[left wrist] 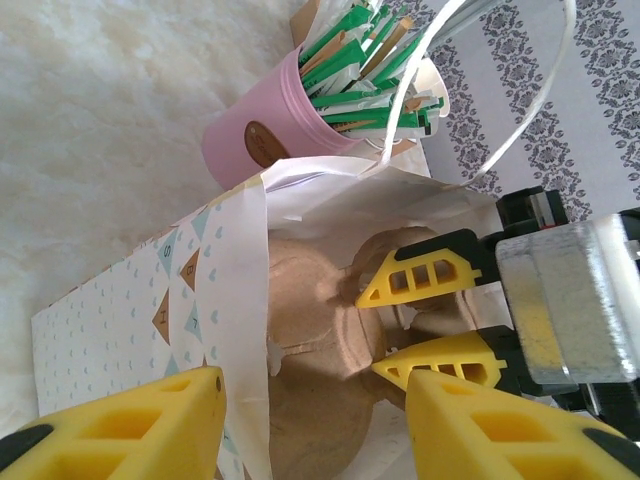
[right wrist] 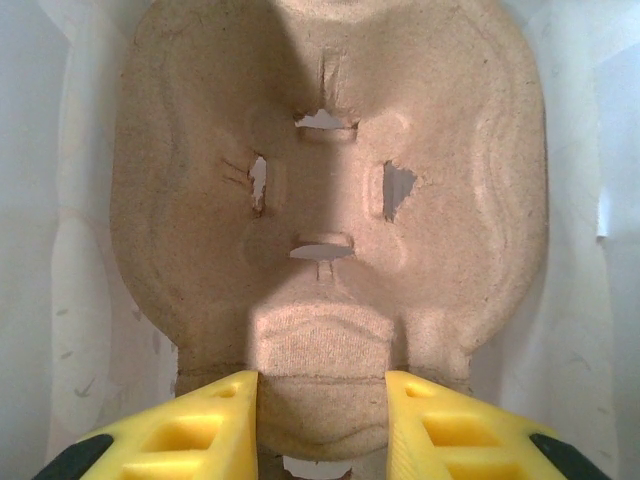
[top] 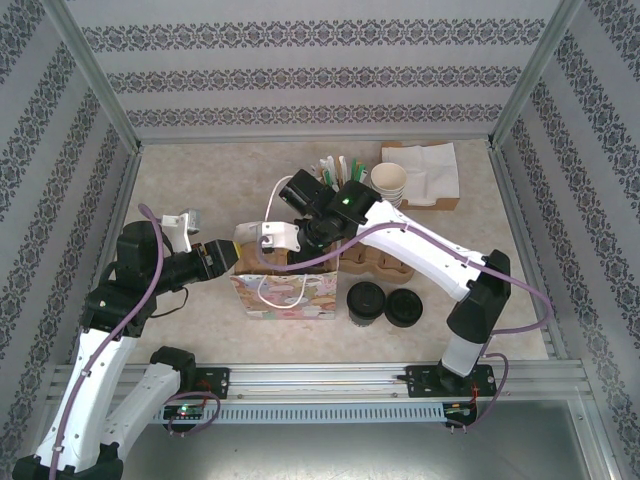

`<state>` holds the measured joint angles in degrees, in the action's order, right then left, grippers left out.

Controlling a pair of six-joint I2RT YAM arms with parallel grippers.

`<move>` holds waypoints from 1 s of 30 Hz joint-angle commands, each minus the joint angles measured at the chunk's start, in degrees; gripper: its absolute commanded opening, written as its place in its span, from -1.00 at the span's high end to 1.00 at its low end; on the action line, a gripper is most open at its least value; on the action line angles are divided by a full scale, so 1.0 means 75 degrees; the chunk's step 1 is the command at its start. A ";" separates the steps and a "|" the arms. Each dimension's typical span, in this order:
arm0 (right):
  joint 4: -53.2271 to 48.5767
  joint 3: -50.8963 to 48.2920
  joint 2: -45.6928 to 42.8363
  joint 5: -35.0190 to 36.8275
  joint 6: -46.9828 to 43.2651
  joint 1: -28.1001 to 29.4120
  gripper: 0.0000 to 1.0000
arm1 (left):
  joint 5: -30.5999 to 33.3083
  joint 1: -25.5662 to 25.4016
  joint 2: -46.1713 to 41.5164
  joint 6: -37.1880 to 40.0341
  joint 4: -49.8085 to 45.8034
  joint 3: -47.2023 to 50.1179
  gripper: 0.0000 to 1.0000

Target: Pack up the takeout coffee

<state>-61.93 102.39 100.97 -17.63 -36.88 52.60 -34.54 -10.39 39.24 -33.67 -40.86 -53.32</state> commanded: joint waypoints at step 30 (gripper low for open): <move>-0.0869 0.0575 0.1017 0.0370 -0.0326 0.0217 0.37 | -0.0231 0.0056 -0.0102 0.0177 0.0327 0.0155 -0.03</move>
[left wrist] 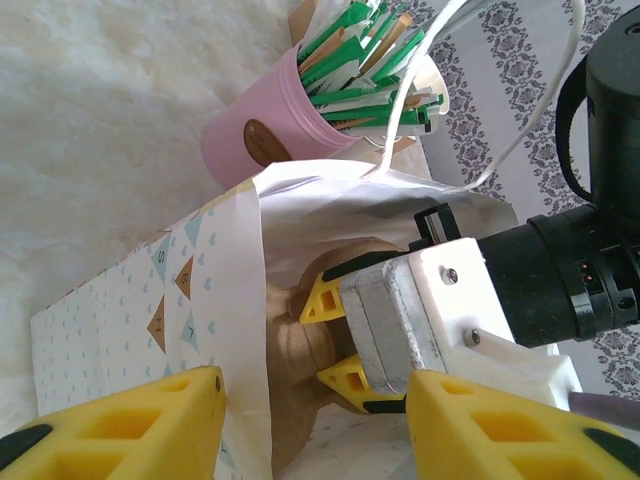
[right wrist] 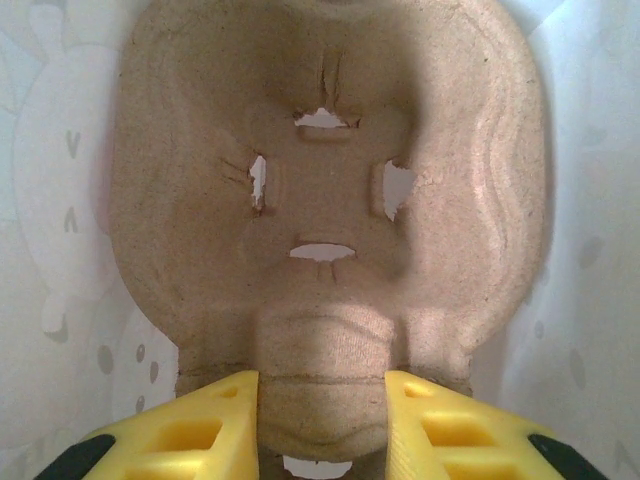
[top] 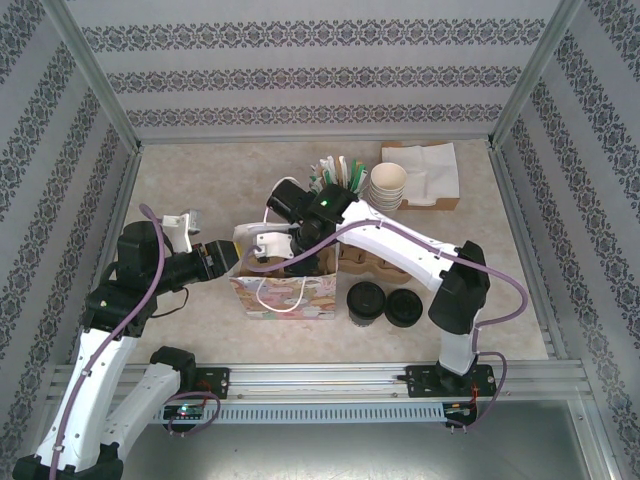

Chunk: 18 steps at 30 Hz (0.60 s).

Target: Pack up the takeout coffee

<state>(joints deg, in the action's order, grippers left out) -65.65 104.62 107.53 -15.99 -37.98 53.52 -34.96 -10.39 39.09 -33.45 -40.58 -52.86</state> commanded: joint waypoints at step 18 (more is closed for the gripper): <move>-0.0398 0.0480 0.0603 0.0520 0.0118 0.0293 0.37 | 0.0180 0.0050 -0.0126 0.0195 0.0274 0.0133 -0.04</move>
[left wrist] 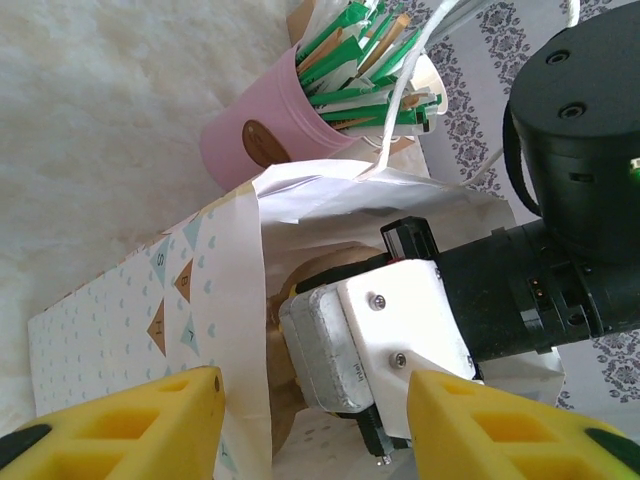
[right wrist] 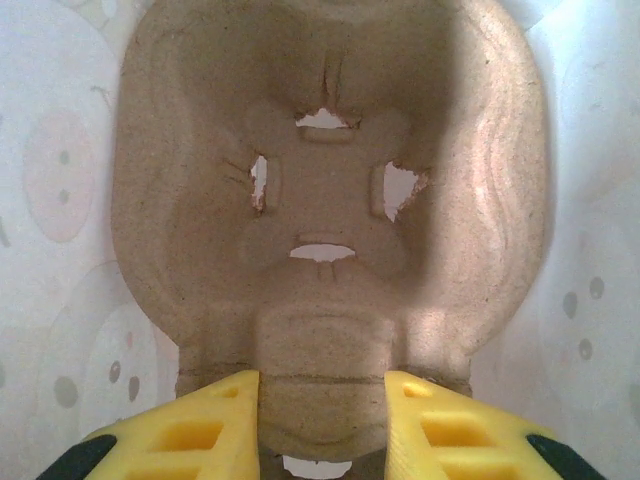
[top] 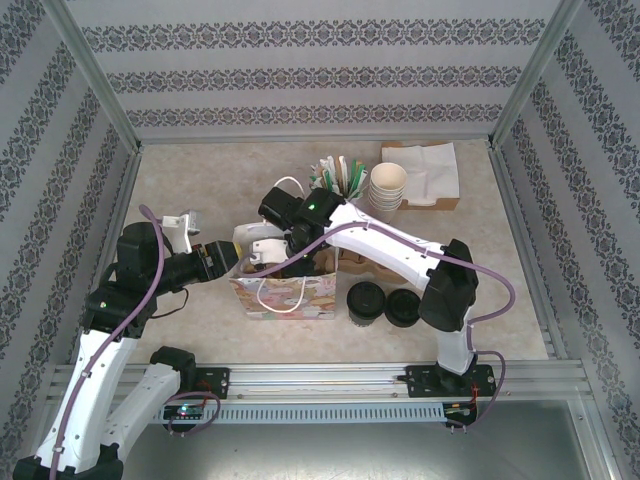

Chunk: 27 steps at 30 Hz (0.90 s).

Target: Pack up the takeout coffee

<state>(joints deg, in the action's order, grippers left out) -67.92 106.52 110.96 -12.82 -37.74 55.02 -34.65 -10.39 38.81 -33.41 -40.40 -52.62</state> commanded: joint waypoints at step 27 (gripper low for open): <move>0.0630 -0.0672 0.0396 -0.0115 0.0344 0.0014 0.39 | 0.1039 0.0059 0.0015 0.0208 -0.0007 0.0036 -0.04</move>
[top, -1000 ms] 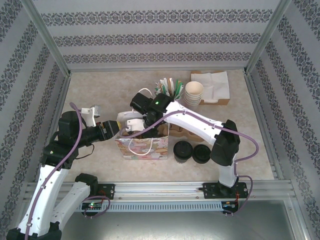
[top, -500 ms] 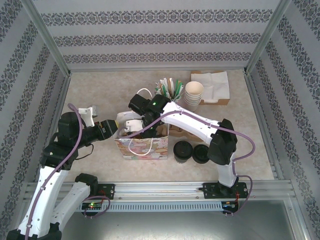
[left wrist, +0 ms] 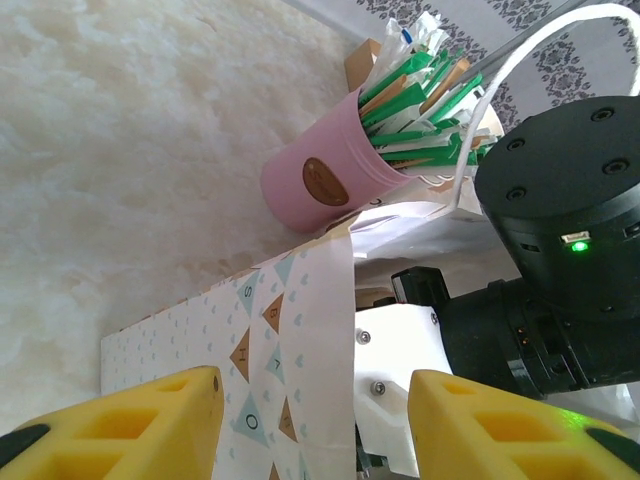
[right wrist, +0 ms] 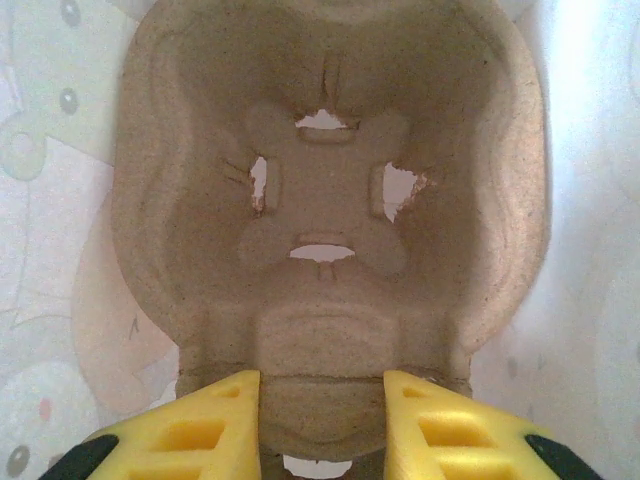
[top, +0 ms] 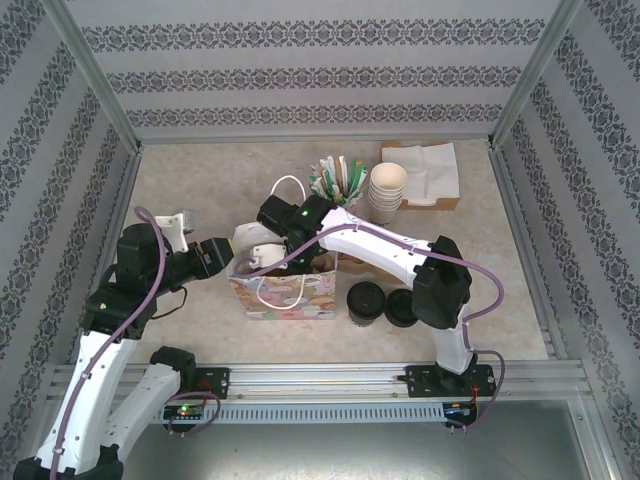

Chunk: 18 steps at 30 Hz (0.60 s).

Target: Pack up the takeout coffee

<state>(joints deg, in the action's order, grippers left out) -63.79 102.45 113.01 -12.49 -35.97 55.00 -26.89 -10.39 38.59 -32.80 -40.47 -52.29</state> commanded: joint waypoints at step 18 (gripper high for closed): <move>0.0428 -0.0617 -0.0068 -0.0091 0.0131 0.0174 0.43 | 0.0080 0.0056 0.0534 0.0259 0.0182 -0.0035 -0.05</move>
<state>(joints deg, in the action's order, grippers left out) -60.10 99.26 113.01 -12.84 -35.70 55.31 -27.03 -10.39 42.06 -32.38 -40.40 -52.29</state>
